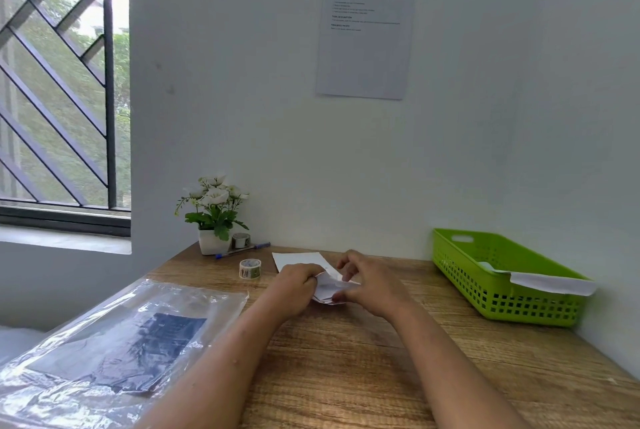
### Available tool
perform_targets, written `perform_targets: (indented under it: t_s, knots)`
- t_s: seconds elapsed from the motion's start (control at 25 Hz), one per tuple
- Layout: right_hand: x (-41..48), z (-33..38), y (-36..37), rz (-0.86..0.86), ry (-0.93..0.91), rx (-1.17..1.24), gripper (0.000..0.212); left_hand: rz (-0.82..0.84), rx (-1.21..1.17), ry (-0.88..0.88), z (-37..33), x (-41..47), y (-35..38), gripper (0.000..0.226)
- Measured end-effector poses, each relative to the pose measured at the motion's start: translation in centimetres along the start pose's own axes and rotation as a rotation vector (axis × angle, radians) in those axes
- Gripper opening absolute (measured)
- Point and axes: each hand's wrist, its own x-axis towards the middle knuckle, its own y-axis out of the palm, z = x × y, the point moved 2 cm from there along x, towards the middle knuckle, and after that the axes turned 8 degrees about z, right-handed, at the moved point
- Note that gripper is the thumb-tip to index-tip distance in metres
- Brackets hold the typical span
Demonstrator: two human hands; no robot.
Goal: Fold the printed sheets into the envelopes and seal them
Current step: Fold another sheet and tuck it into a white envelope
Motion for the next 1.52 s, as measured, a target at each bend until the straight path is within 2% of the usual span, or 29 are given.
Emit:
perform_targets:
  t_s: [0.08,0.24,0.44,0.6,0.76,1.2,1.36,1.52]
  knots:
    - [0.0,0.0,0.0,-0.037,0.011,-0.115,0.044,0.014,0.010,0.032,-0.4,0.0,0.2,0.038]
    - [0.2,-0.1,0.3,-0.180,0.016,-0.312,0.033,0.033,0.001,0.120,-1.3,-0.1,0.4,0.036]
    - [0.5,-0.1,0.7,-0.232,0.025,-0.347,0.031,0.024,-0.010,0.155,-1.5,-0.2,0.4,0.036]
    - [0.3,0.3,0.6,-0.204,0.008,-0.359,0.025,0.027,-0.016,0.147,-1.4,-0.1,0.4,0.035]
    - [0.2,-0.1,0.6,-0.099,0.004,-0.326,0.028,0.010,-0.003,0.120,-1.1,0.0,0.4,0.034]
    - [0.0,-0.5,0.4,-0.102,0.028,-0.345,0.023,0.018,-0.002,0.125,-1.4,0.0,0.6,0.034]
    - [0.0,-0.5,0.4,-0.024,0.002,-0.203,0.039,0.013,-0.031,0.101,-1.4,-0.3,0.3,0.033]
    - [-0.1,-0.4,0.8,0.151,-0.006,-0.120,0.061,0.025,-0.025,0.057,-1.2,-0.2,0.1,0.033]
